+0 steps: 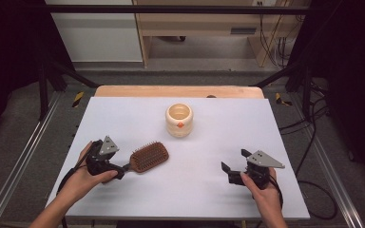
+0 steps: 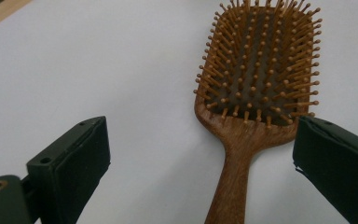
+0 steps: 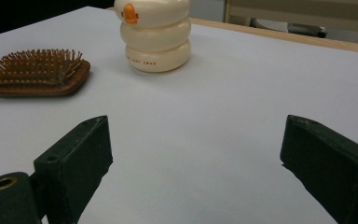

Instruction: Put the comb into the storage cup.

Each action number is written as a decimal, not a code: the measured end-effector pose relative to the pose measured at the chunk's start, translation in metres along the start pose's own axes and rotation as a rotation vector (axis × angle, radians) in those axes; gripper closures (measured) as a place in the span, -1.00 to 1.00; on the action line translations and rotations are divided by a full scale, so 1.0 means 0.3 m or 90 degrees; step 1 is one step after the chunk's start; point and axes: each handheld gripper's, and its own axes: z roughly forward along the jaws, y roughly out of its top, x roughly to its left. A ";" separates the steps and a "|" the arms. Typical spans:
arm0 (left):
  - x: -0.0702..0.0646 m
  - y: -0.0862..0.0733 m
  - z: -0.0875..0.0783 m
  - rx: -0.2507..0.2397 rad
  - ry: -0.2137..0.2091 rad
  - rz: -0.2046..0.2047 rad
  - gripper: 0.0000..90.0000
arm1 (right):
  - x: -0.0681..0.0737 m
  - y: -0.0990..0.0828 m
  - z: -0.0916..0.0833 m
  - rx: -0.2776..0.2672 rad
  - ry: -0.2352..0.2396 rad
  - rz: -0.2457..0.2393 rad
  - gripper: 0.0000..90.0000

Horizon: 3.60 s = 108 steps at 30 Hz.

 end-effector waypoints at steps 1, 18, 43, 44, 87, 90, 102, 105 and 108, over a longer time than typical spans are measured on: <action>0.002 0.001 0.005 0.003 -0.001 0.003 -0.90 | 0.000 0.000 0.001 -0.002 0.000 0.003 -0.80; 0.051 -0.002 0.059 0.033 -0.019 -0.028 -0.87 | 0.006 -0.009 -0.006 -0.009 0.002 0.005 -0.81; 0.035 0.059 0.090 0.044 -0.041 -0.002 -0.76 | 0.003 -0.013 0.001 -0.001 0.000 0.008 -0.80; 0.036 0.057 0.092 0.048 -0.044 -0.003 -0.76 | 0.003 -0.013 0.002 -0.002 0.000 0.010 -0.80; 0.017 0.007 0.109 0.152 -0.146 0.024 0.11 | 0.007 -0.018 0.013 0.010 0.011 0.011 -0.80; 0.015 0.002 0.109 0.160 -0.152 0.032 0.17 | 0.007 -0.018 0.014 0.010 0.011 0.012 -0.80; 0.000 0.011 0.122 0.191 -0.157 0.052 0.39 | 0.004 -0.019 0.016 0.012 0.012 0.012 -0.80; -0.003 0.013 0.123 0.195 -0.156 0.061 0.42 | 0.003 -0.019 0.015 0.013 0.013 0.011 -0.80; -0.005 0.014 0.124 0.198 -0.159 0.068 0.47 | 0.003 -0.018 0.014 0.012 0.013 0.011 -0.80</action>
